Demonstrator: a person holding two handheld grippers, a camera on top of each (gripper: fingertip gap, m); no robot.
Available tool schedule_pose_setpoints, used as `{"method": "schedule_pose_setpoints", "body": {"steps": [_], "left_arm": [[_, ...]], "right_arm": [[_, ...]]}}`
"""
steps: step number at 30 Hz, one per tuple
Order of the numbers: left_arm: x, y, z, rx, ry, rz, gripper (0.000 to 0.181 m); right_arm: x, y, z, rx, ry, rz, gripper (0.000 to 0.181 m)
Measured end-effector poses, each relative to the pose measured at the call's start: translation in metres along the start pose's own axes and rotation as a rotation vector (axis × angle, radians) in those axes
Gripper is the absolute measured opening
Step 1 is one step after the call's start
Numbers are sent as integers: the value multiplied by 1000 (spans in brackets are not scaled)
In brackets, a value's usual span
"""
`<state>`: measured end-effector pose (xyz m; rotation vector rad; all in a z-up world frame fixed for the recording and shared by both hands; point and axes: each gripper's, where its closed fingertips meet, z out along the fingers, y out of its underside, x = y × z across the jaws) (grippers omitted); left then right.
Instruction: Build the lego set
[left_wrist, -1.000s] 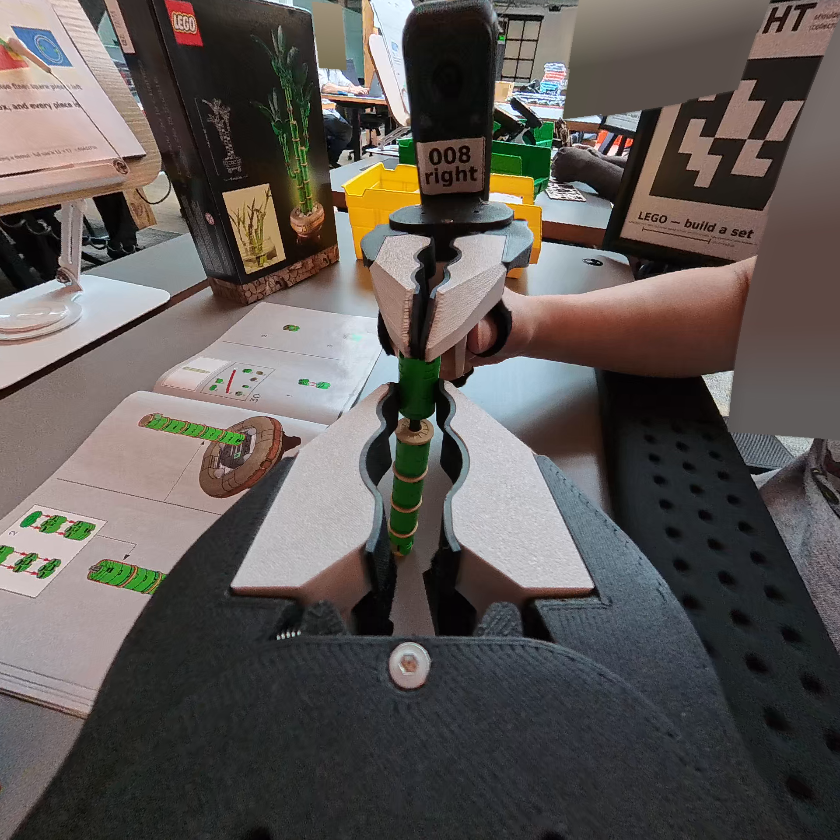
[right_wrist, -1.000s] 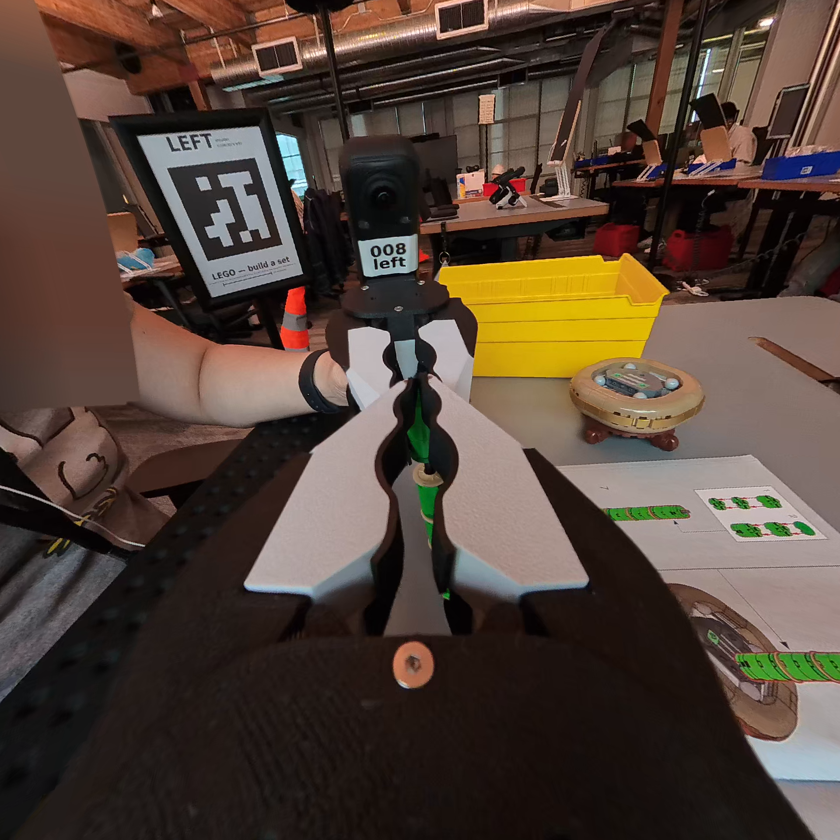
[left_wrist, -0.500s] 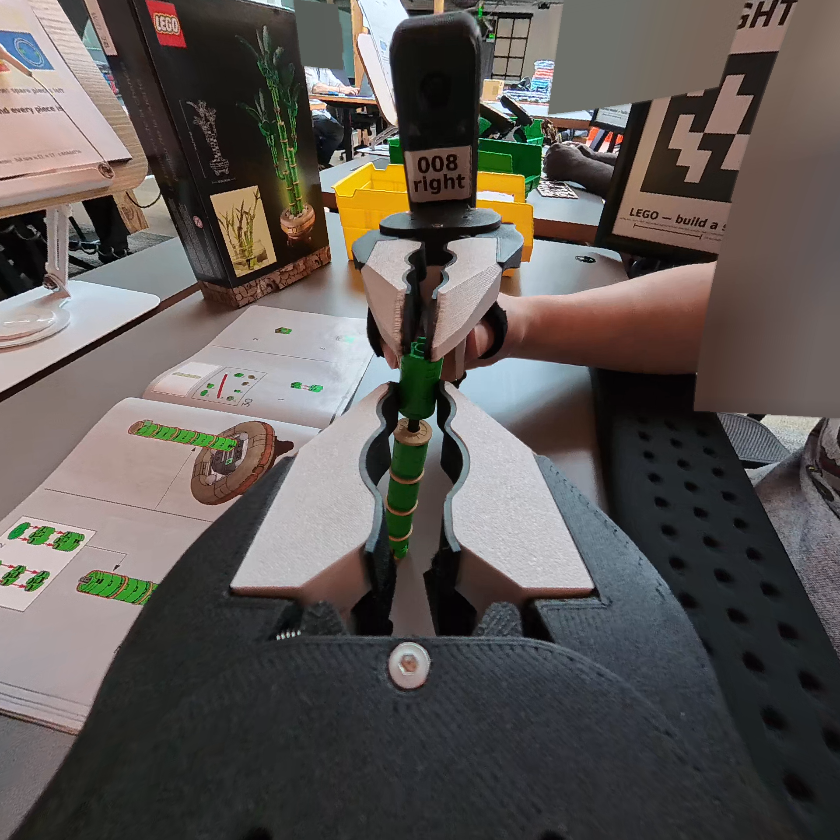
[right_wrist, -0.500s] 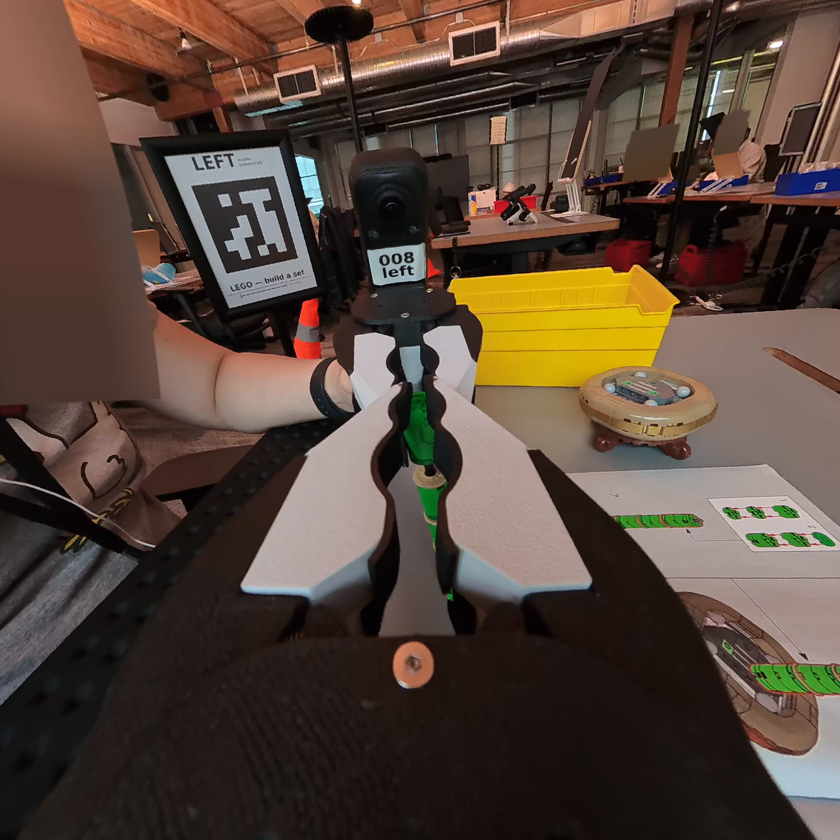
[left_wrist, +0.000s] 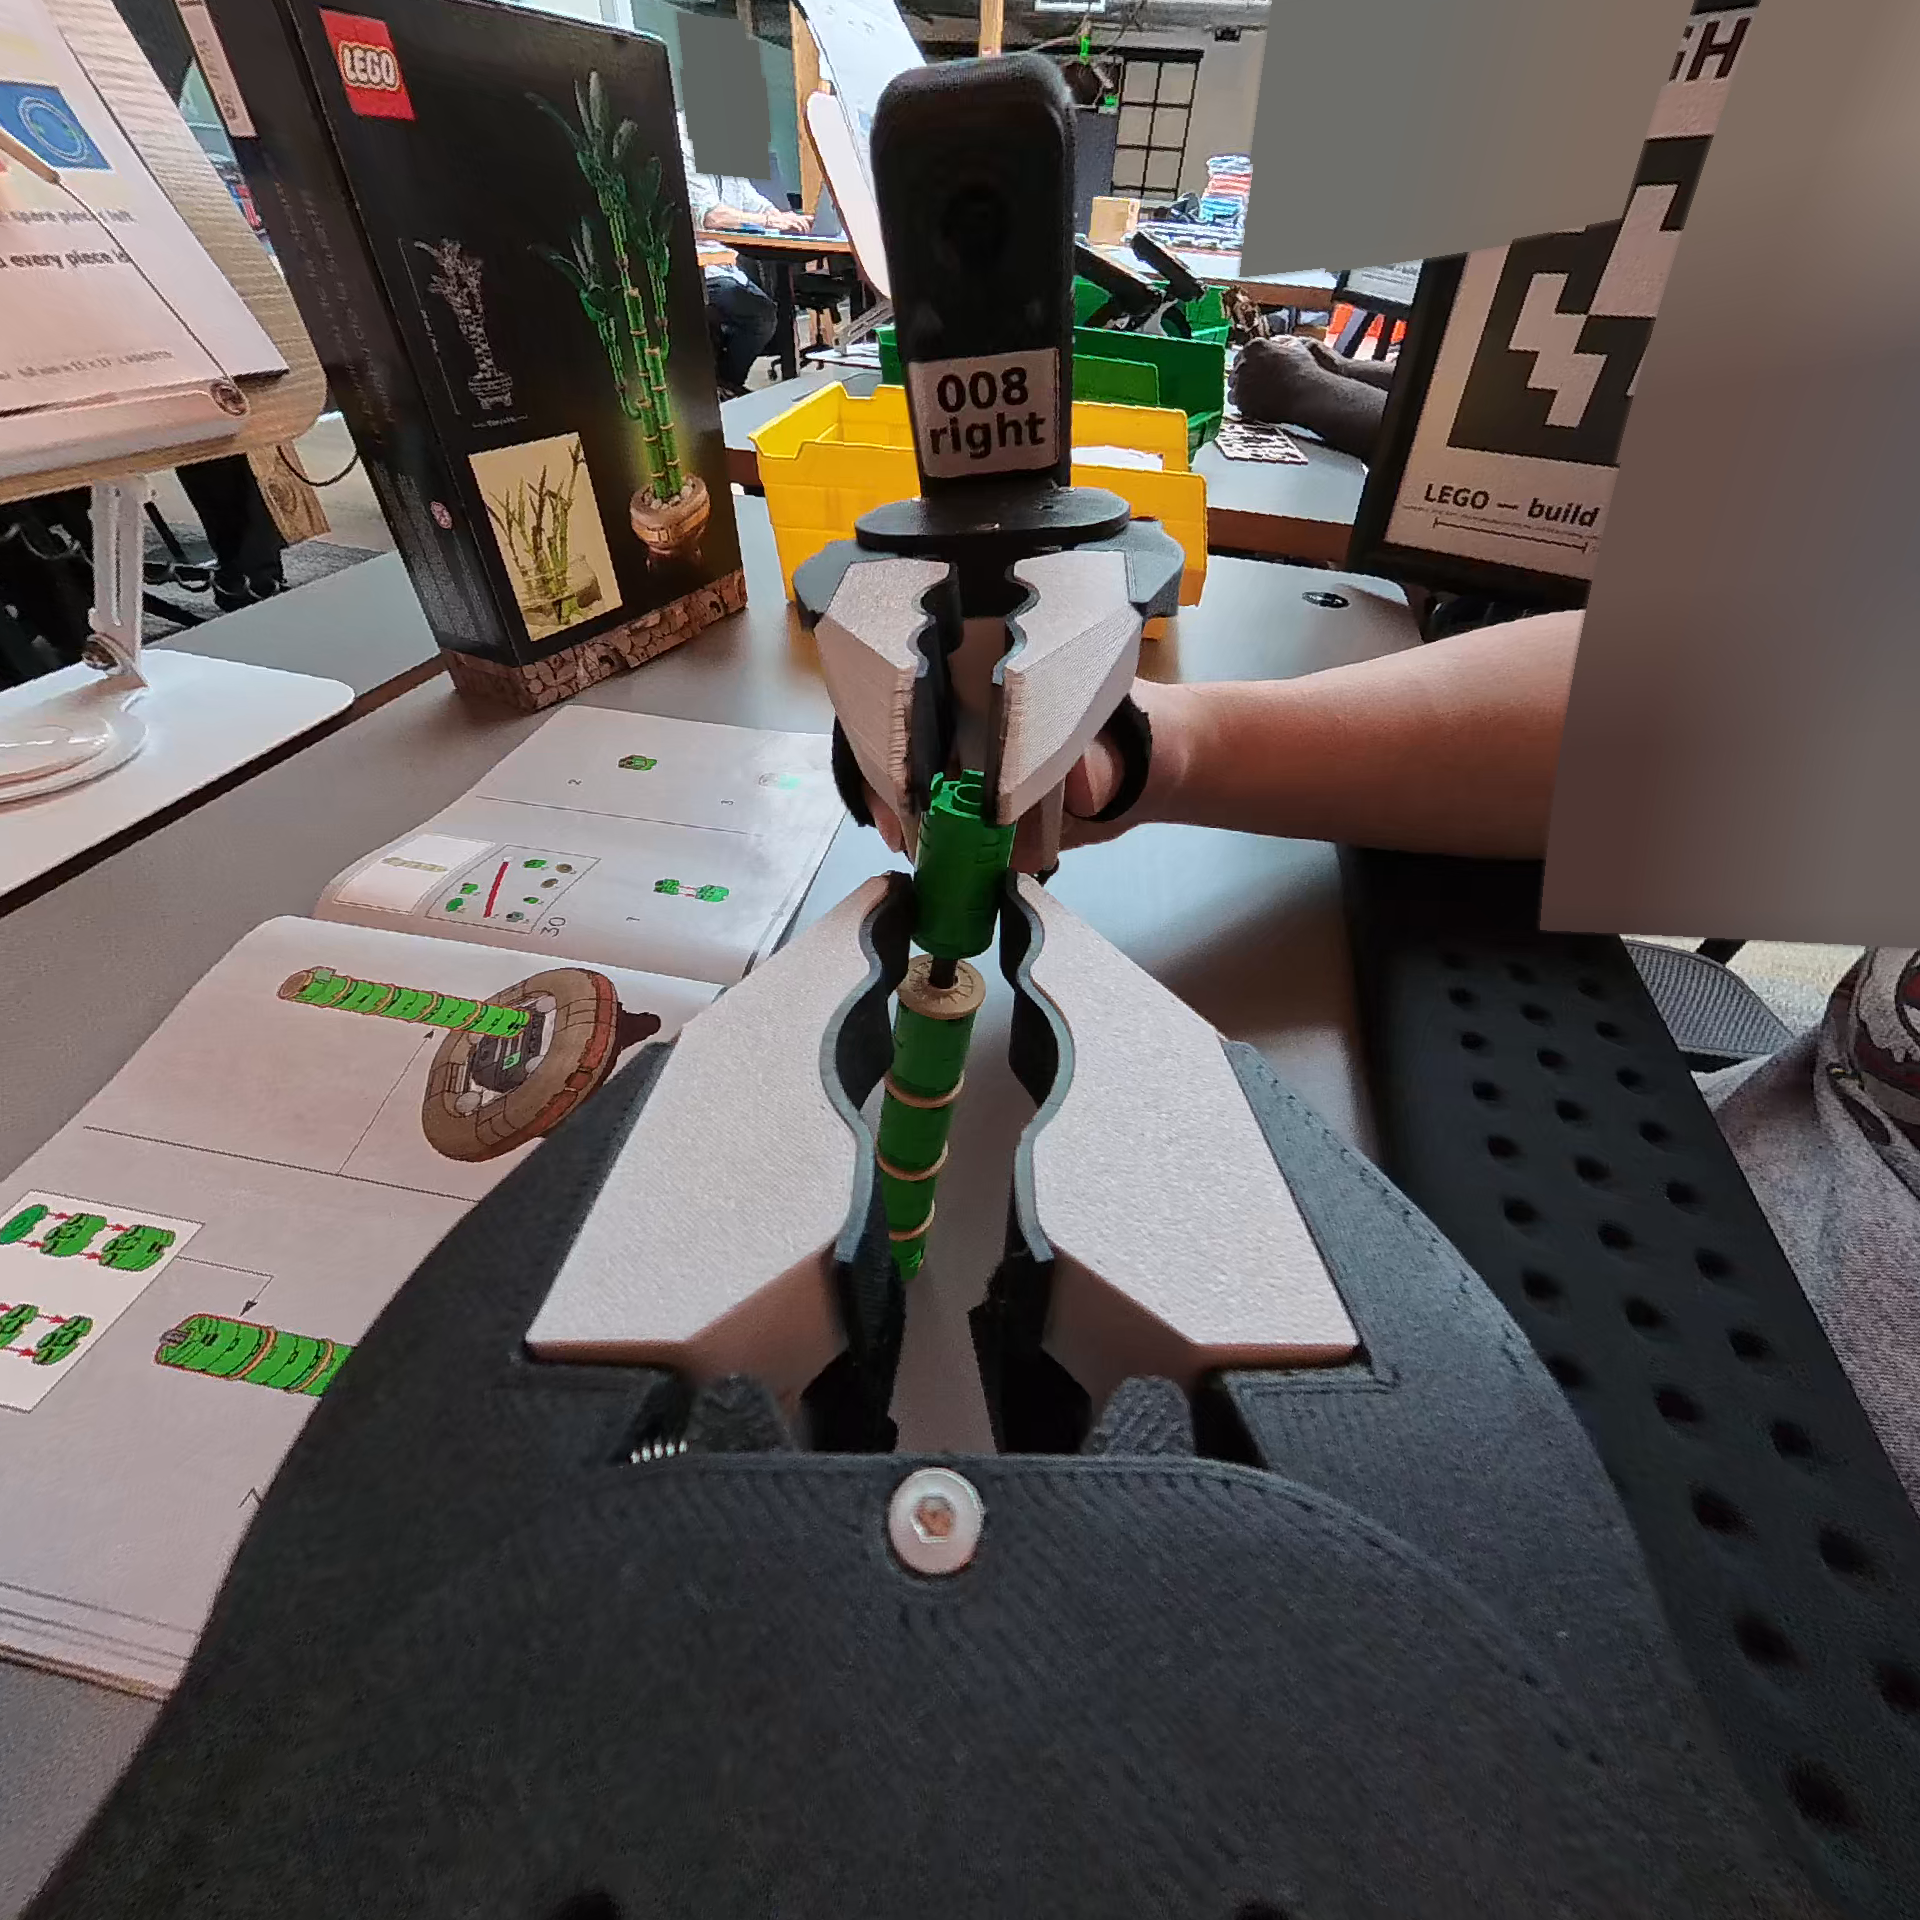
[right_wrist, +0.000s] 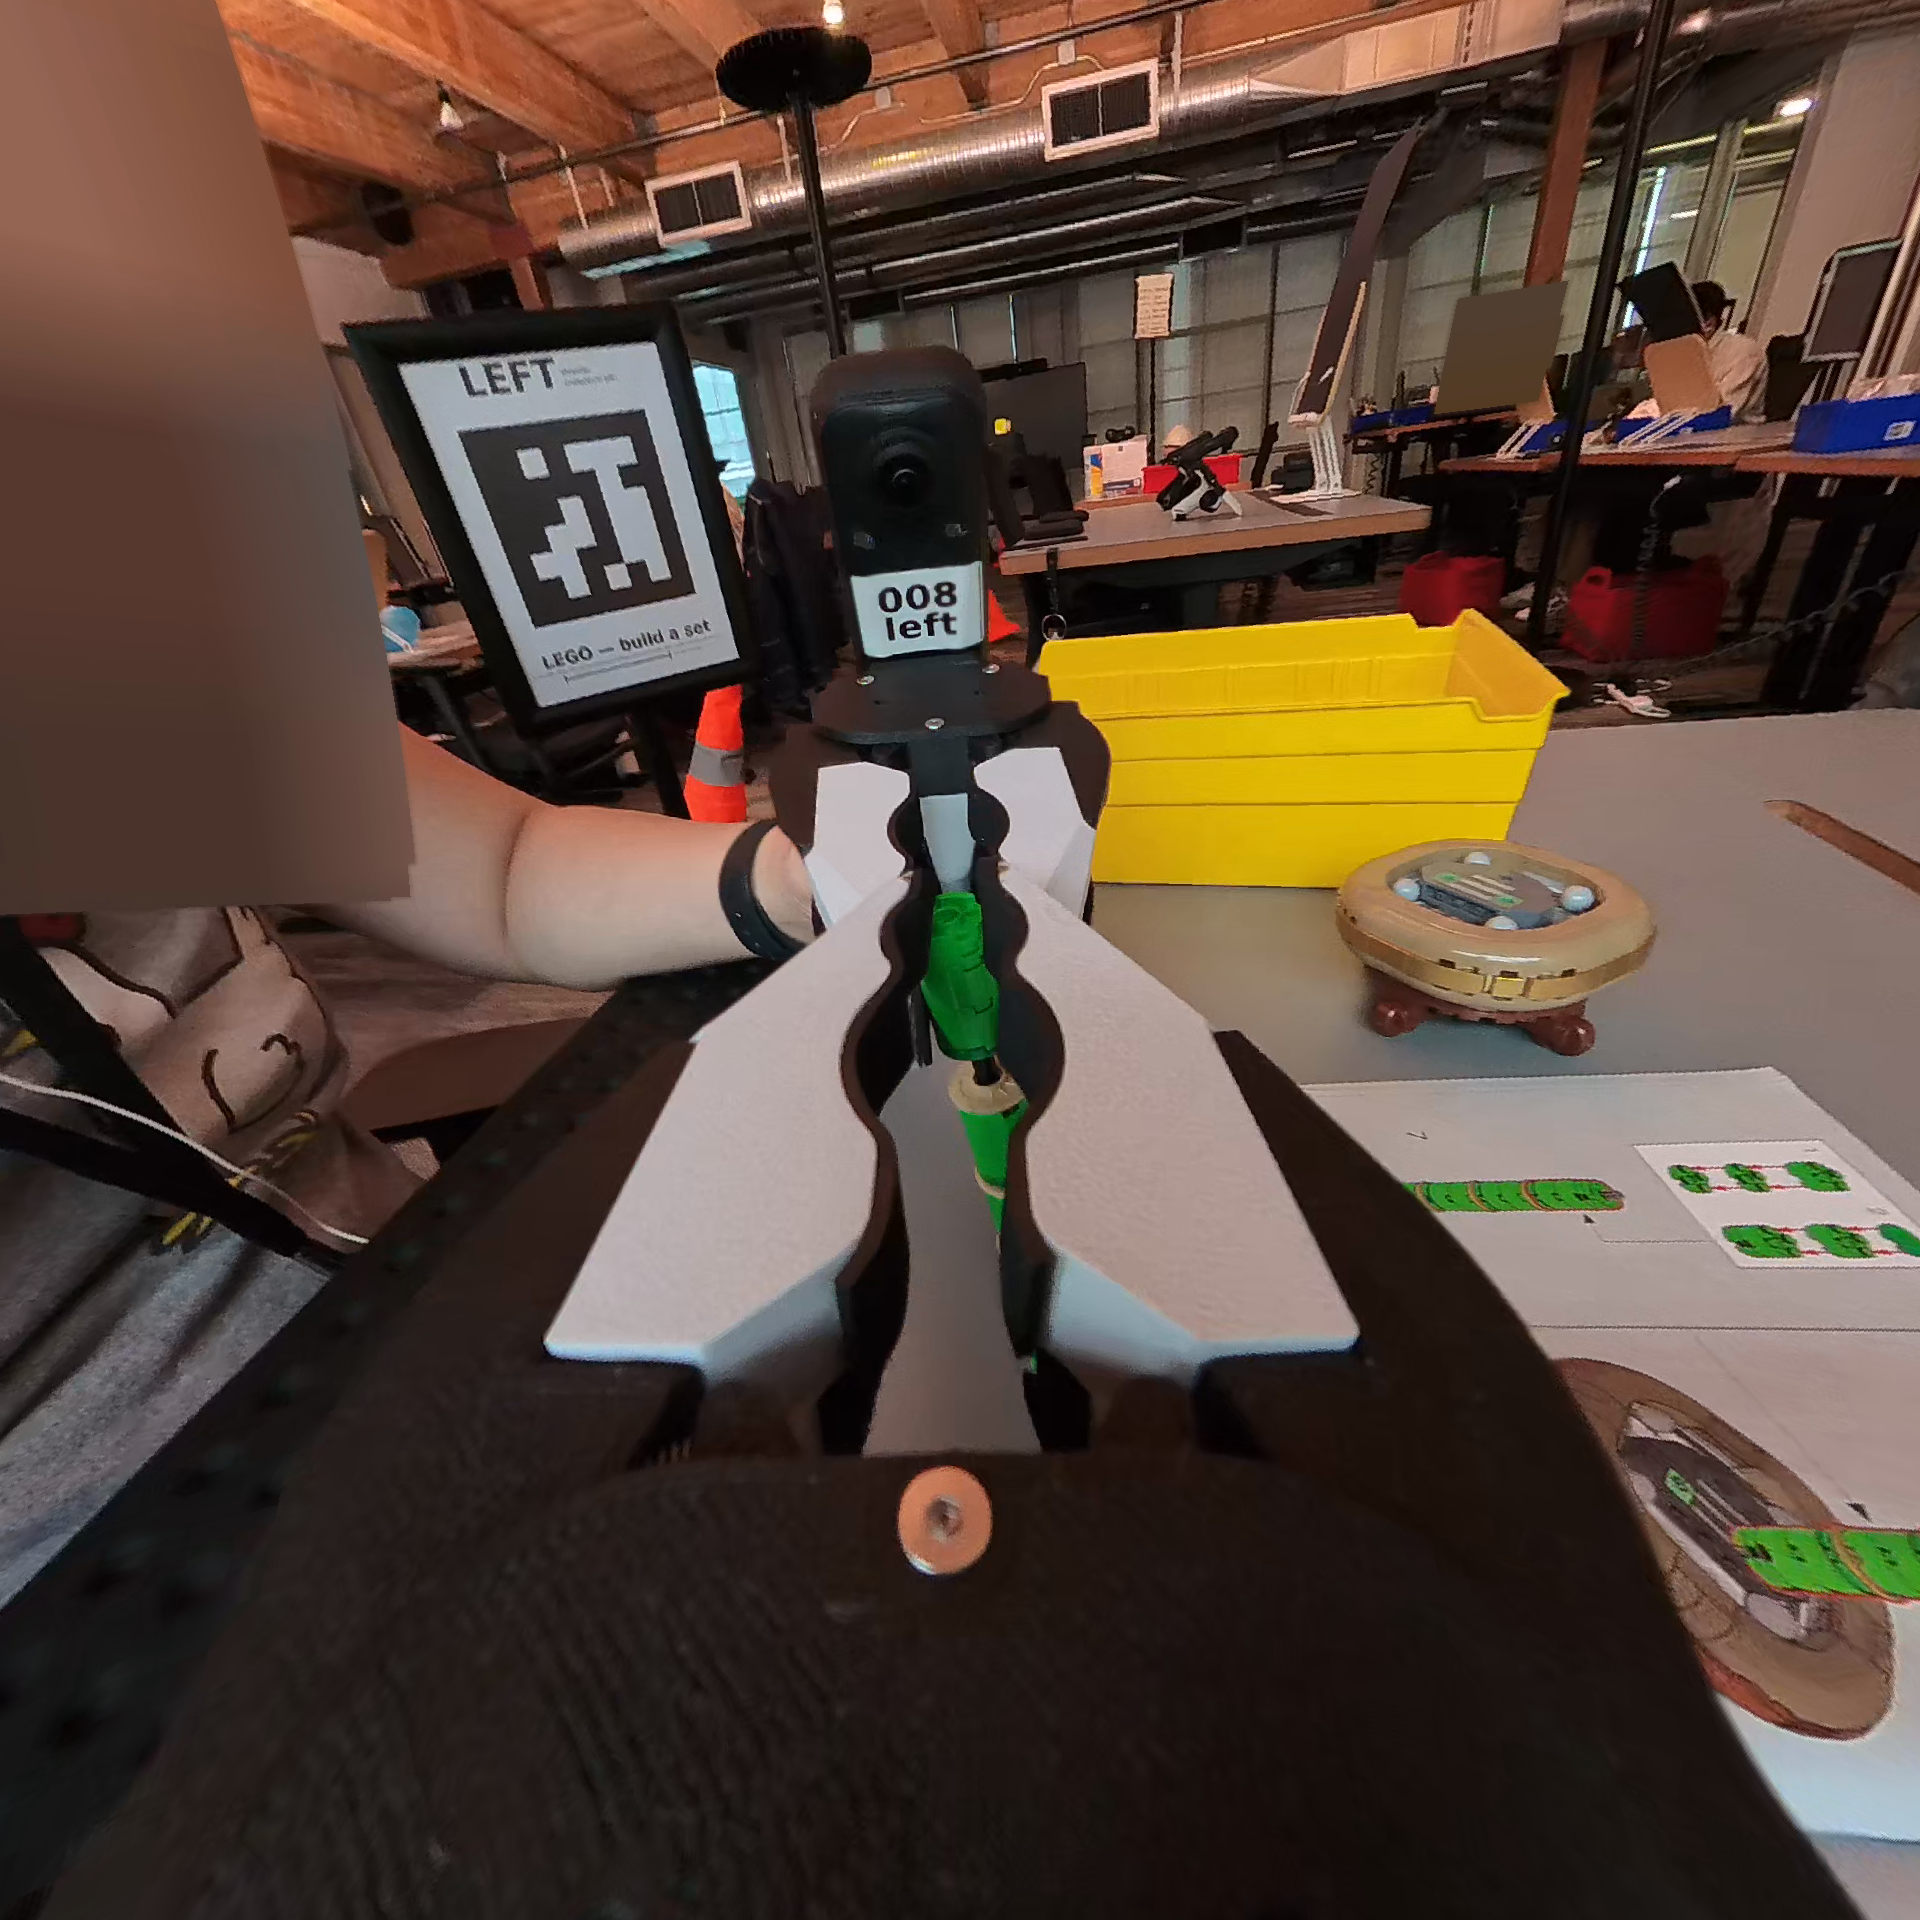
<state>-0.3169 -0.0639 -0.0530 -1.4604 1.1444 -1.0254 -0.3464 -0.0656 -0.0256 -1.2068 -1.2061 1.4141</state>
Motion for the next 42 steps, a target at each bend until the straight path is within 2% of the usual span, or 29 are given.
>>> {"method": "schedule_pose_setpoints", "body": {"steps": [11, 42], "left_arm": [[1, 1, 1, 1, 12, 4, 17], [-2, 4, 0, 17, 38, -41, 17]], "right_arm": [[-2, 4, -1, -44, -9, -29, 13], [4, 8, 1, -44, -21, 23, 15]]}}
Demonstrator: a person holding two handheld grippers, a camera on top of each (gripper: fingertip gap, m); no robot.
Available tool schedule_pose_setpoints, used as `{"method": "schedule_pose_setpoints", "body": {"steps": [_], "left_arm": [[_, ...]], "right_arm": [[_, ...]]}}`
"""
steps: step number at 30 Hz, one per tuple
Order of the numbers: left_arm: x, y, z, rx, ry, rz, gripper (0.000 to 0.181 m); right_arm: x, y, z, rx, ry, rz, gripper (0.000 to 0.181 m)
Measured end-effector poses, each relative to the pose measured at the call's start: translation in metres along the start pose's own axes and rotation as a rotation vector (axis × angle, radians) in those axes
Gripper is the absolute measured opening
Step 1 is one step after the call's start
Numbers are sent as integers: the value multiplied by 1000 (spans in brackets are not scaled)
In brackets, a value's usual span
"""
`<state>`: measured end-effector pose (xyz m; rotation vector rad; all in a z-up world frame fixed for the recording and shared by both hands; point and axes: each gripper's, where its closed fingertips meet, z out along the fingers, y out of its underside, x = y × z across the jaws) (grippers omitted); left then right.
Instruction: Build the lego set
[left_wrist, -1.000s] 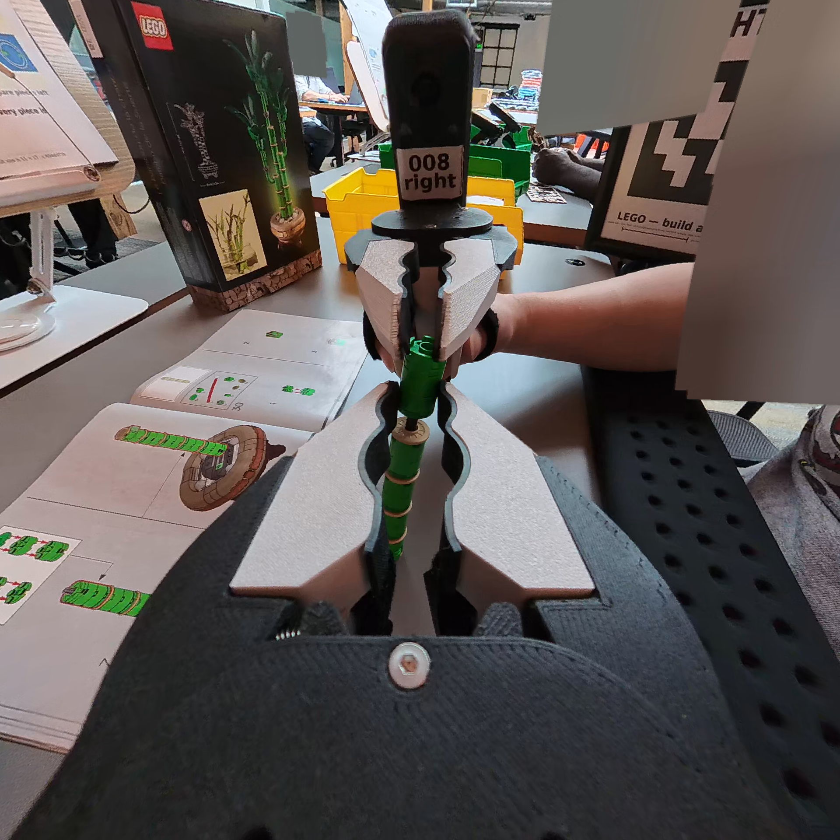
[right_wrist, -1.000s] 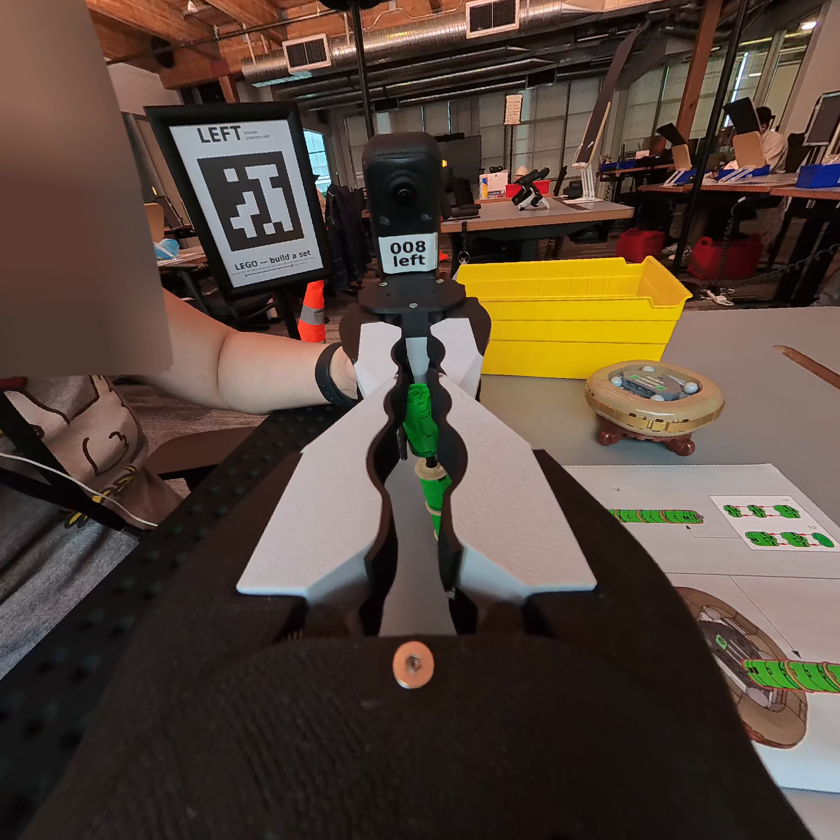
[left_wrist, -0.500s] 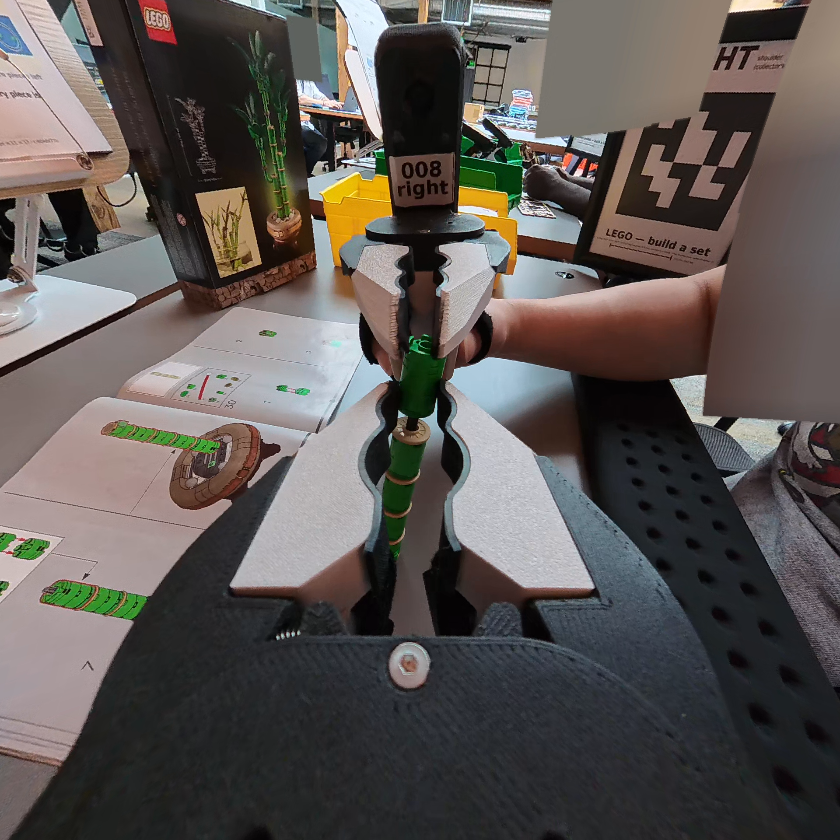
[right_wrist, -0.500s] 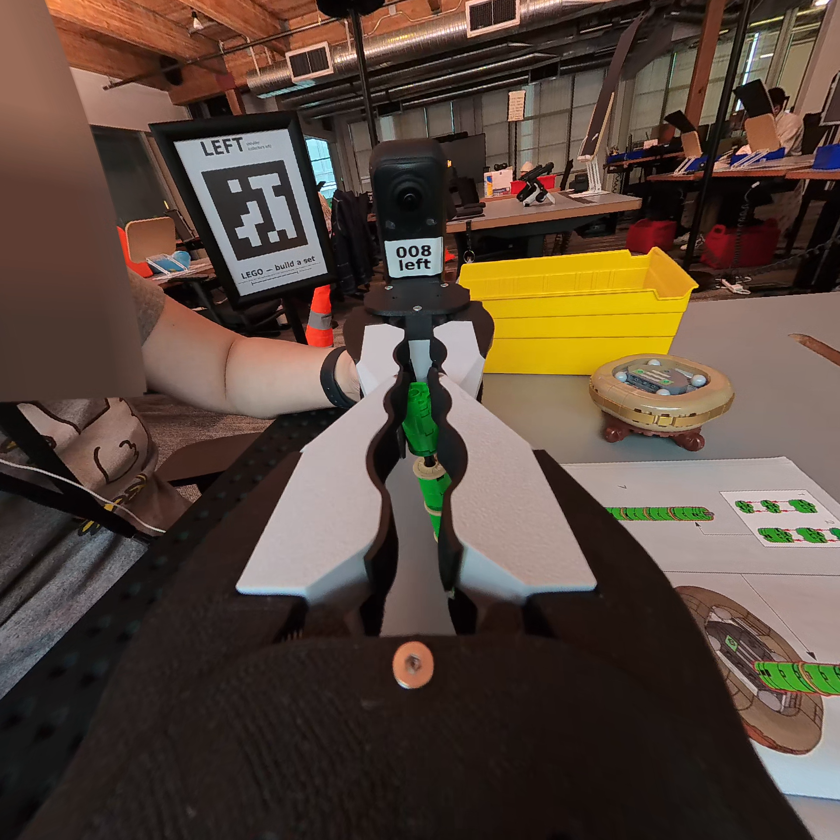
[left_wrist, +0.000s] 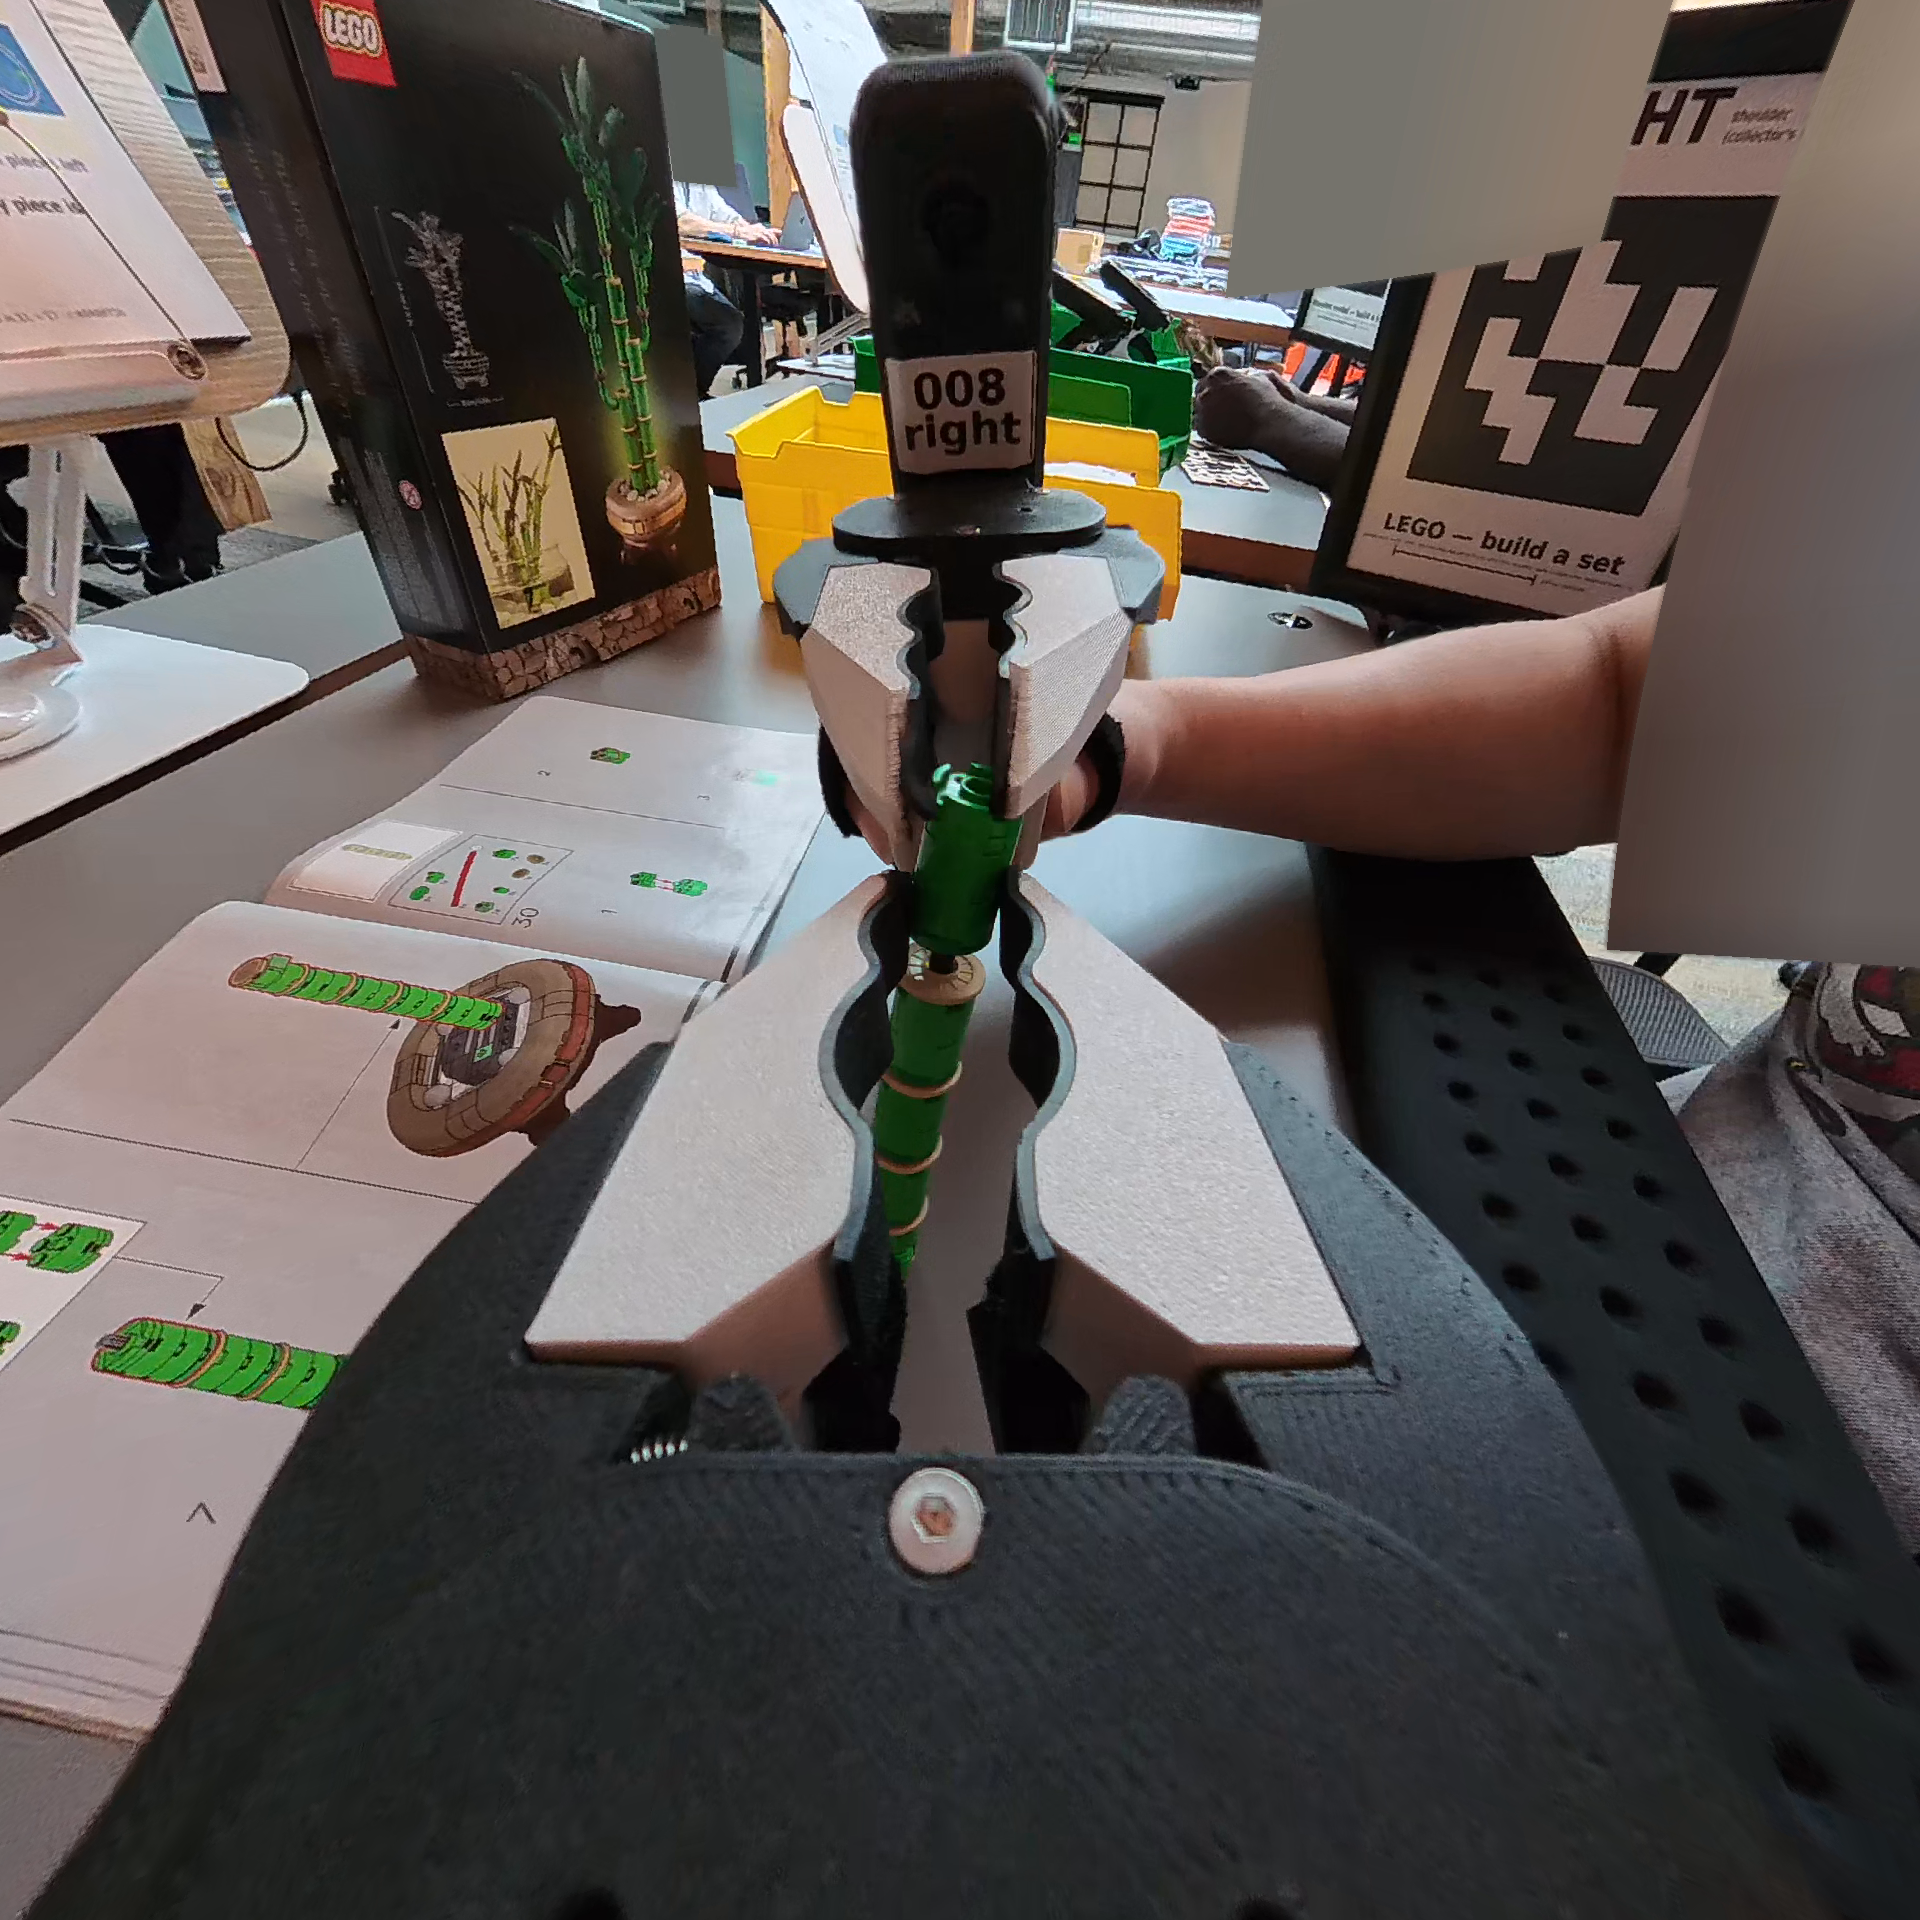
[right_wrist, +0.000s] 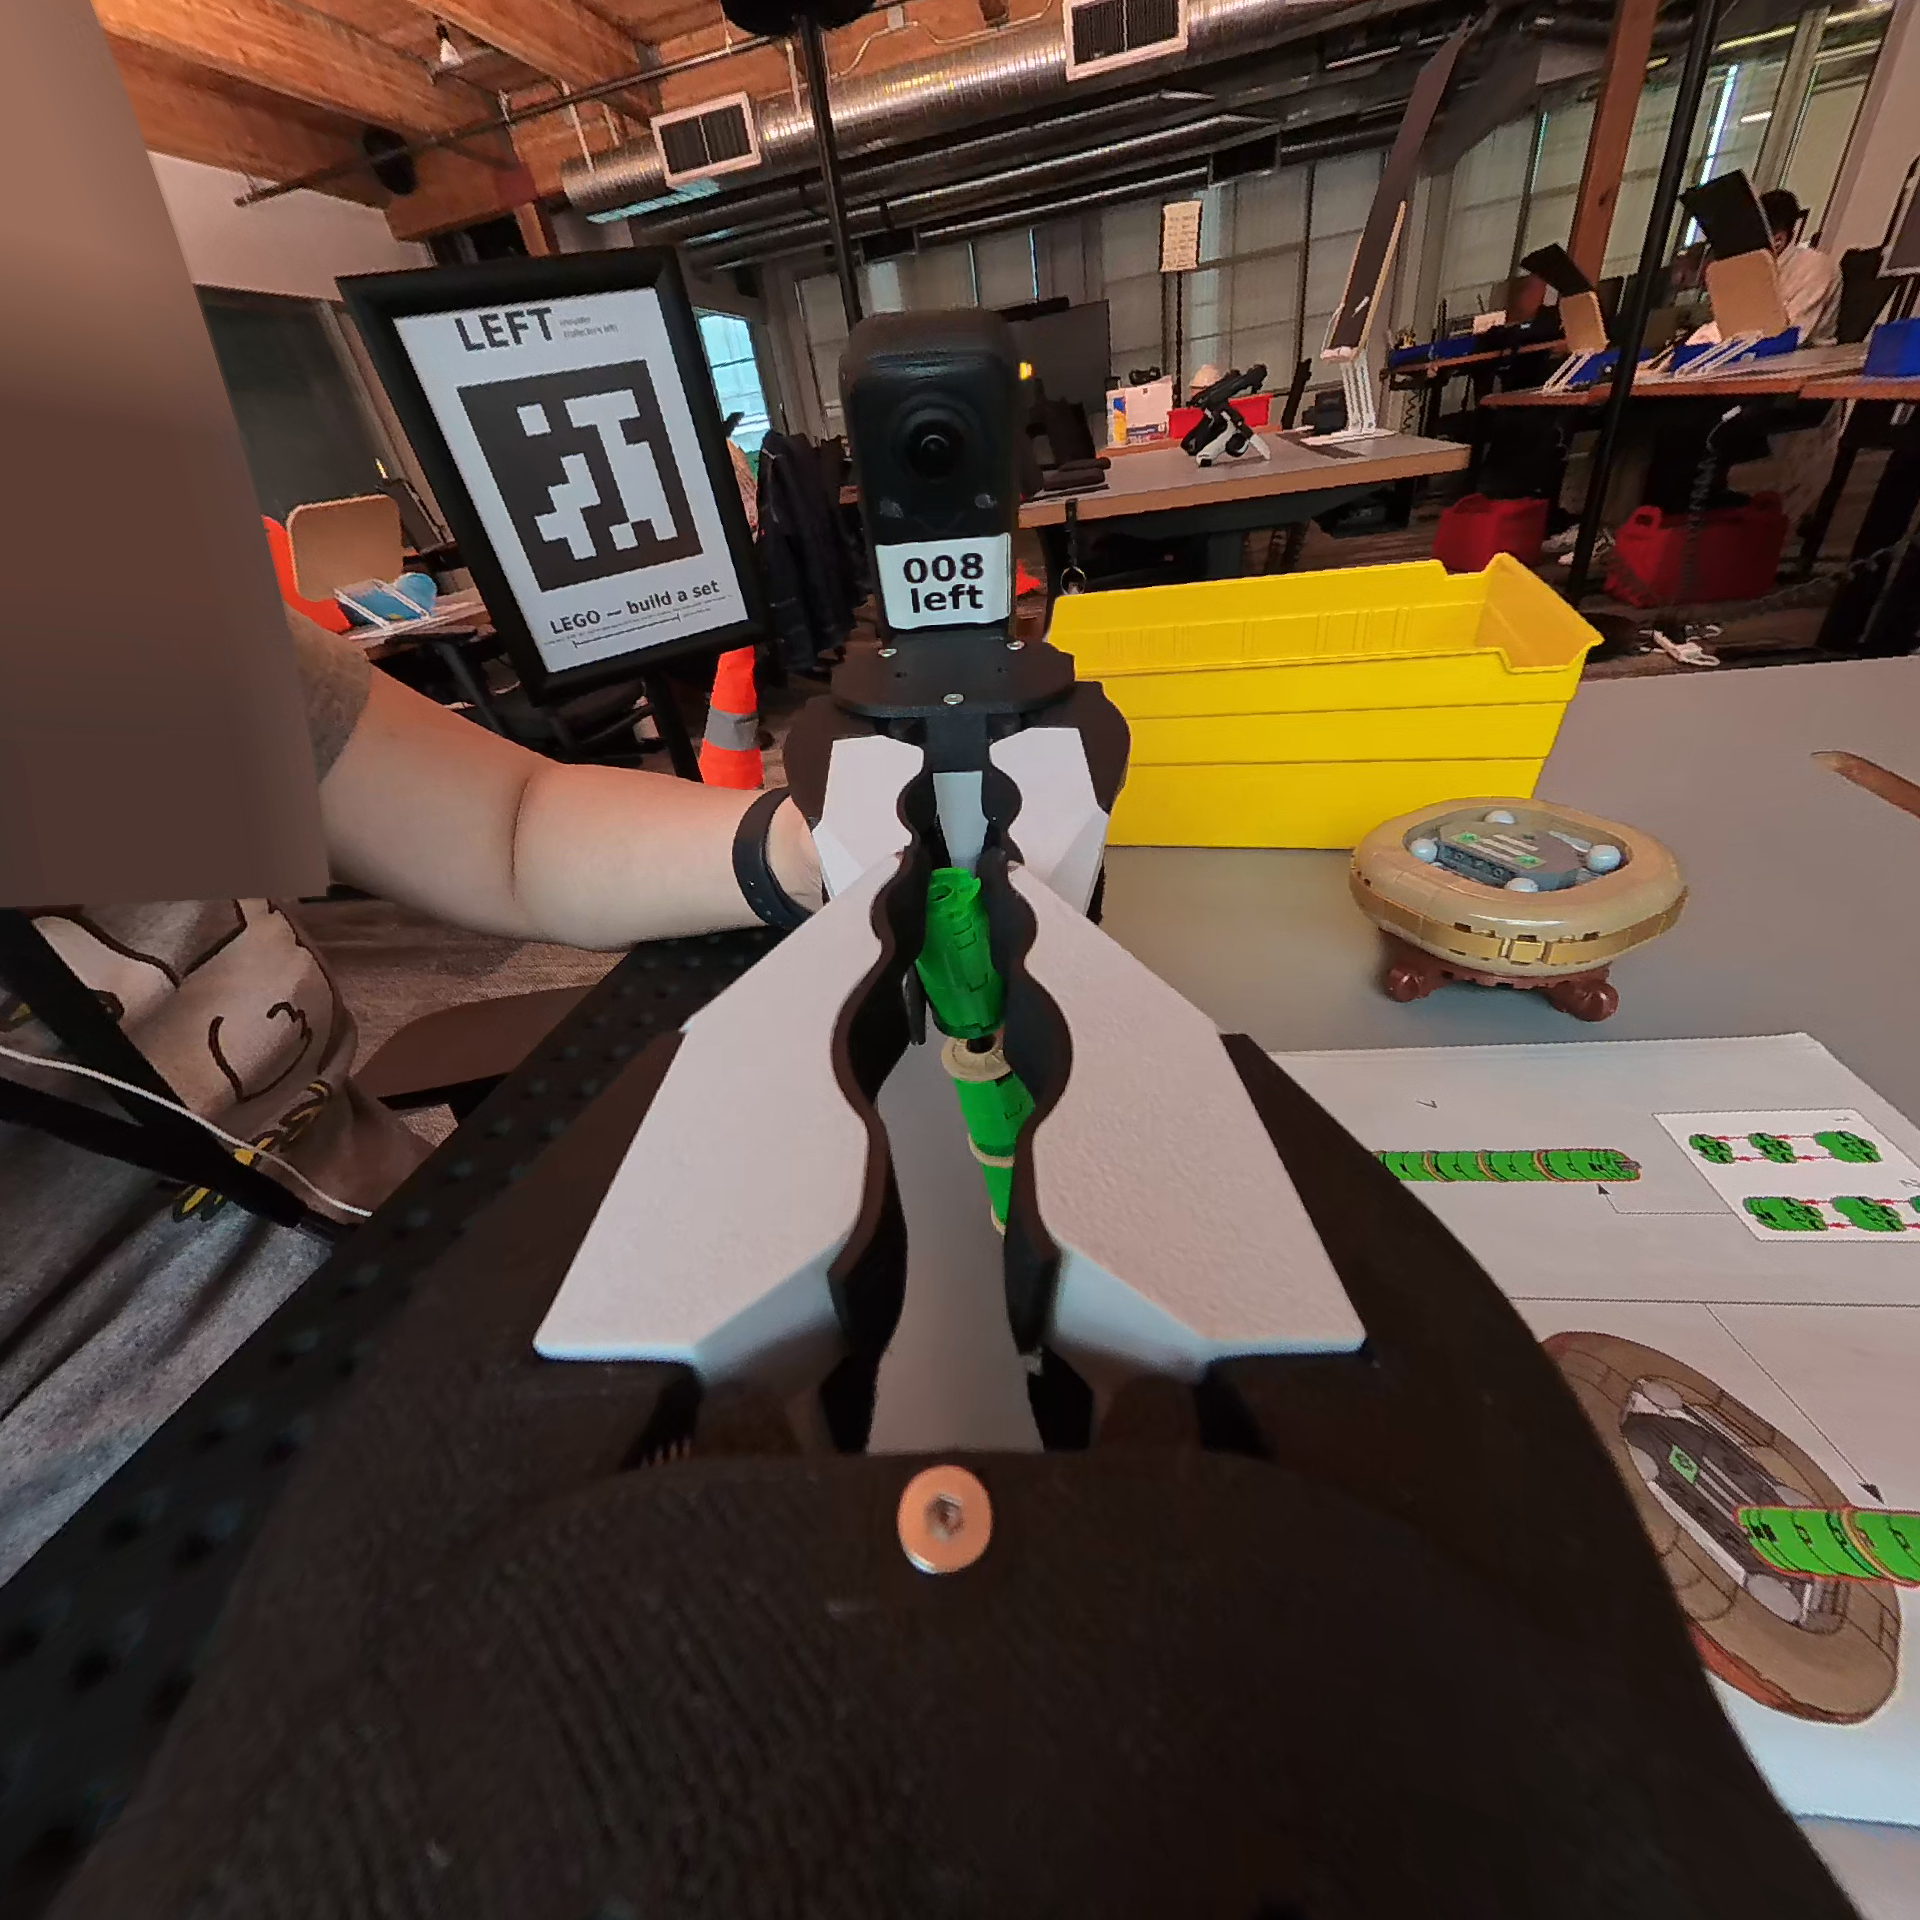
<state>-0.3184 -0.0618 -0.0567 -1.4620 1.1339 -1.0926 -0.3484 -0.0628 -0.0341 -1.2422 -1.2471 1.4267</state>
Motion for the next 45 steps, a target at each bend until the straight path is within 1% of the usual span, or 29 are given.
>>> {"method": "schedule_pose_setpoints", "body": {"steps": [10, 11, 13, 14, 15, 16, 18, 19, 21, 22, 25, 26, 28, 31, 34, 39, 45], "left_arm": [[-2, 0, -1, 11, -4, -7, 16], [-2, 0, -1, 12, -4, -8, 16], [-3, -1, 0, 21, -1, -22, 16], [-3, -1, 0, 29, 4, -37, 16], [-4, -1, 0, 33, 3, -43, 16], [-6, -2, -1, 33, -5, -37, 16], [-7, -1, -3, 33, -13, -31, 16], [-6, -1, -4, 35, -12, -33, 16], [-5, -1, -4, 34, -14, -28, 16], [-5, -1, -3, 30, -16, -21, 16], [-5, -1, -3, 29, -17, -21, 16], [-5, -1, -3, 29, -16, -21, 16], [-4, -1, -2, 25, -17, -16, 16], [-3, -1, -1, 19, -18, -7, 16], [-2, -1, 1, 14, -14, 0, 16], [-4, -1, 0, 16, -23, -5, 16], [-4, -1, 0, 26, -18, -12, 16]], "right_arm": [[3, -2, 1, 7, 11, 8, 13], [3, -3, 1, 15, 9, 23, 13], [4, -7, -1, 85, -24, 105, 12], [7, -9, -2, 122, -23, 137, 14], [8, -12, -2, 147, -26, 152, 26], [6, -20, -4, 178, -43, 150, 32], [8, -40, -15, 271, -10, 107, 34], [11, -41, -19, 273, 22, 83, 35], [13, -25, -18, 162, 60, 58, 38], [7, -15, -15, 108, 36, 50, 39], [1, -3, -6, 23, 41, 26, 38], [0, -1, -4, 12, 48, 13, 34], [1, -4, -2, 38, 57, 5, 27], [1, -4, -1, 47, 39, 32, 25], [2, -2, 1, 27, 54, 7, 16], [3, -1, 2, 6, 70, -44, 17], [3, 1, 2, 15, 57, -26, 17]]}}
